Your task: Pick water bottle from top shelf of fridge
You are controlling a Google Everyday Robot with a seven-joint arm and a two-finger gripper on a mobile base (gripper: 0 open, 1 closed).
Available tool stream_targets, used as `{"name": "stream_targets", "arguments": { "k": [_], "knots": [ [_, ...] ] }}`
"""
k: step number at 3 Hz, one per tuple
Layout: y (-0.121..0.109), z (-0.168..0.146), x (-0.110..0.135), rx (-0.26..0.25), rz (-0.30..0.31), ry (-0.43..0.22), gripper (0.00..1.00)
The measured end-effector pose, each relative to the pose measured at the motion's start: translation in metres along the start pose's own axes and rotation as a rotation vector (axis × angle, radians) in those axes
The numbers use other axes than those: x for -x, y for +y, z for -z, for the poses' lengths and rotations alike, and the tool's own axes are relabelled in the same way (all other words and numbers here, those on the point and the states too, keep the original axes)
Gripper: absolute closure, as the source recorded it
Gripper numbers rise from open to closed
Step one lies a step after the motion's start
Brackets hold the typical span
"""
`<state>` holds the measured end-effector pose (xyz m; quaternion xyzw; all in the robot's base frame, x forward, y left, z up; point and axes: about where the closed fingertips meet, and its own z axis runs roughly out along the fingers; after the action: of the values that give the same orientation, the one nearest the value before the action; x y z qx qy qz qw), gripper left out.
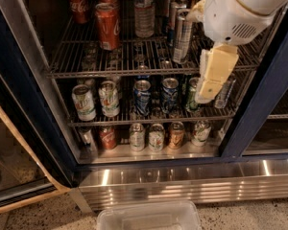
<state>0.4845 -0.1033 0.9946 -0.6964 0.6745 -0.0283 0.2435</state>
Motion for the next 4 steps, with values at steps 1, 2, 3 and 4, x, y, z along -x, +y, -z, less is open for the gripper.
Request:
{"name": "stream_targets", "arguments": {
  "k": [1, 2, 3, 4],
  "knots": [
    [-0.013, -0.004, 0.028, -0.022, 0.06, -0.035, 0.0],
    [-0.013, -0.004, 0.028, -0.022, 0.06, -0.035, 0.0],
    [-0.03, -0.019, 0.037, -0.026, 0.074, -0.059, 0.0],
    [-0.049, -0.032, 0.042, -0.074, 0.045, -0.14, 0.0]
  ]
}}
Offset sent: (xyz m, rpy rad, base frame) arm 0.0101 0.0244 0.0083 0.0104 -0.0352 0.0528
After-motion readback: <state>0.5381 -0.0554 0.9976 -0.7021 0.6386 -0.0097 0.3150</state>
